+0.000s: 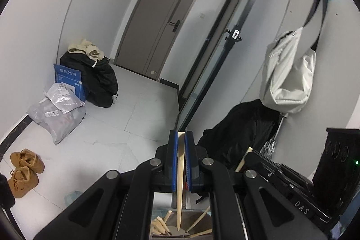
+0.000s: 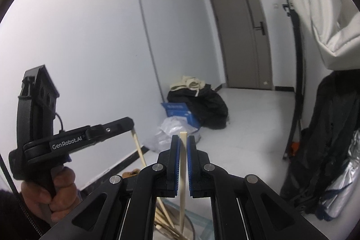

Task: Organize utensils
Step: 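Lift both held chopsticks up over the white utensil holder, then open the left gripper over the holder while the right gripper releases its chopstick, then move both open grippers back down toward the remaining chopsticks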

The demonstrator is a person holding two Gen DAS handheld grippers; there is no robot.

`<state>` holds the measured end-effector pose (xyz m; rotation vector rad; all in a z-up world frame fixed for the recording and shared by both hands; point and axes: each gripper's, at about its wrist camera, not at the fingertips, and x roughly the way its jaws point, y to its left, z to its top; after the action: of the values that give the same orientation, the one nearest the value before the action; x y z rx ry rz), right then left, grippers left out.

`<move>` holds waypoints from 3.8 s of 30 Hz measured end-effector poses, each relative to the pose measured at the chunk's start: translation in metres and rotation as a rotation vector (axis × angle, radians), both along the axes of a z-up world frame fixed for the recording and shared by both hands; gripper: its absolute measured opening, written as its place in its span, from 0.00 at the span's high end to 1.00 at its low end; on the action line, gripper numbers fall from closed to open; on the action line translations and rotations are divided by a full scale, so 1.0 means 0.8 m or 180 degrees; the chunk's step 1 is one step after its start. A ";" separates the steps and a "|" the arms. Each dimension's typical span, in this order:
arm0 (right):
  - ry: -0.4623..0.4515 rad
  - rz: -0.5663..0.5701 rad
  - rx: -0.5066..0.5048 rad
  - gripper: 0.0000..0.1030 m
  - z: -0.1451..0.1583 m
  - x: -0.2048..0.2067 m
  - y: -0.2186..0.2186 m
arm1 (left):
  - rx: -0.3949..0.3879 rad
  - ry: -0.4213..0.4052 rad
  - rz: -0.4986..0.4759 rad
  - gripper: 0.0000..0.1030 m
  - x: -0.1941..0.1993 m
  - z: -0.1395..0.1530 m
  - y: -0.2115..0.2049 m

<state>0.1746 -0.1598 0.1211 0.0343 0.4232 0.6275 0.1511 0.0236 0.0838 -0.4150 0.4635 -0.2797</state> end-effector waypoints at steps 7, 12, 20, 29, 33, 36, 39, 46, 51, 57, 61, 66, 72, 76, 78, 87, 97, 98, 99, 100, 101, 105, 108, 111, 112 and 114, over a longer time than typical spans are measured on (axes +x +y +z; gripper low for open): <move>0.0010 0.0244 -0.0220 0.95 -0.011 -0.004 0.015 | 0.0204 -0.0035 -0.0110 0.97 -0.010 -0.002 -0.011; 0.0156 0.0344 -0.0217 0.95 -0.026 -0.002 0.016 | 0.0224 0.0073 -0.0163 0.97 -0.015 -0.010 -0.010; 0.0381 0.0371 -0.0203 0.92 -0.039 -0.002 0.022 | 0.0334 0.0270 -0.0198 0.97 -0.021 -0.018 -0.015; 0.0555 0.0072 0.0091 0.53 -0.033 -0.022 -0.008 | 0.0384 0.0485 -0.0033 0.67 -0.039 -0.016 -0.006; 0.0605 -0.0090 0.0202 0.52 -0.029 -0.036 -0.025 | 0.0419 0.0486 0.0076 0.58 -0.056 -0.006 -0.001; 0.0580 -0.0192 0.0275 0.48 -0.022 -0.055 -0.036 | 0.0464 0.0463 0.0160 0.48 -0.071 0.001 0.000; 0.0545 -0.0253 0.0352 0.43 -0.016 -0.073 -0.045 | 0.0526 0.0406 0.0219 0.35 -0.088 0.009 -0.002; 0.0384 -0.0411 0.0400 0.32 -0.003 -0.129 -0.055 | 0.0549 0.0302 0.0357 0.23 -0.120 0.024 -0.004; 0.0193 -0.0527 0.0394 0.22 0.005 -0.176 -0.057 | 0.0602 0.0231 0.0419 0.18 -0.141 0.029 -0.007; 0.0046 -0.0612 0.0413 0.15 0.008 -0.216 -0.053 | 0.0621 0.0158 0.0494 0.09 -0.164 0.028 -0.007; -0.0005 -0.0617 0.0391 0.11 0.002 -0.237 -0.047 | 0.0644 0.0108 0.0535 0.05 -0.179 0.024 -0.006; -0.0071 -0.0654 0.0340 0.05 -0.012 -0.258 -0.040 | 0.0658 0.0024 0.0553 0.02 -0.194 0.013 -0.005; -0.0099 -0.0733 0.0292 0.03 -0.036 -0.274 -0.036 | 0.0709 0.0048 0.0565 0.01 -0.204 -0.010 -0.004; -0.0060 -0.0751 0.0232 0.03 -0.055 -0.277 -0.031 | 0.0799 0.0063 0.0528 0.01 -0.207 -0.026 -0.010; -0.0056 -0.0778 0.0200 0.03 -0.065 -0.279 -0.029 | 0.0851 0.0080 0.0514 0.01 -0.208 -0.035 -0.013; 0.0088 -0.0854 -0.0035 0.03 -0.104 -0.275 -0.023 | 0.0910 0.0316 0.0507 0.01 -0.191 -0.081 -0.017; 0.0544 -0.0889 -0.0398 0.03 -0.160 -0.254 -0.017 | 0.0818 0.0622 0.0550 0.01 -0.173 -0.126 0.008; 0.0601 -0.0868 -0.0420 0.03 -0.165 -0.252 -0.015 | 0.0813 0.0658 0.0553 0.01 -0.171 -0.130 0.011; 0.0660 -0.0843 -0.0431 0.04 -0.171 -0.249 -0.014 | 0.0810 0.0701 0.0552 0.01 -0.168 -0.134 0.014; 0.0714 -0.0831 -0.0450 0.04 -0.176 -0.246 -0.012 | 0.0802 0.0732 0.0549 0.01 -0.166 -0.137 0.015; 0.0755 -0.0827 -0.0474 0.05 -0.181 -0.244 -0.010 | 0.0767 0.0784 0.0542 0.01 -0.163 -0.140 0.019; 0.1026 -0.0795 -0.0620 0.16 -0.206 -0.223 0.001 | 0.0708 0.0914 0.0559 0.01 -0.151 -0.148 0.029; 0.1241 -0.0726 -0.0651 0.26 -0.223 -0.208 0.012 | 0.0687 0.0959 0.0600 0.01 -0.146 -0.150 0.037; 0.1430 -0.0639 -0.0753 0.39 -0.243 -0.195 0.028 | 0.0685 0.0982 0.0641 0.01 -0.143 -0.151 0.043; 0.1490 -0.0593 -0.0798 0.44 -0.250 -0.191 0.035 | 0.0688 0.0989 0.0664 0.01 -0.142 -0.151 0.045; 0.1585 -0.0538 -0.0914 0.57 -0.264 -0.186 0.046 | 0.0697 0.1010 0.0712 0.01 -0.141 -0.152 0.050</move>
<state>0.0258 -0.1228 -0.0900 -0.0484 0.9788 0.3814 0.0379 0.0634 -0.0379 -0.2936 0.7444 0.0566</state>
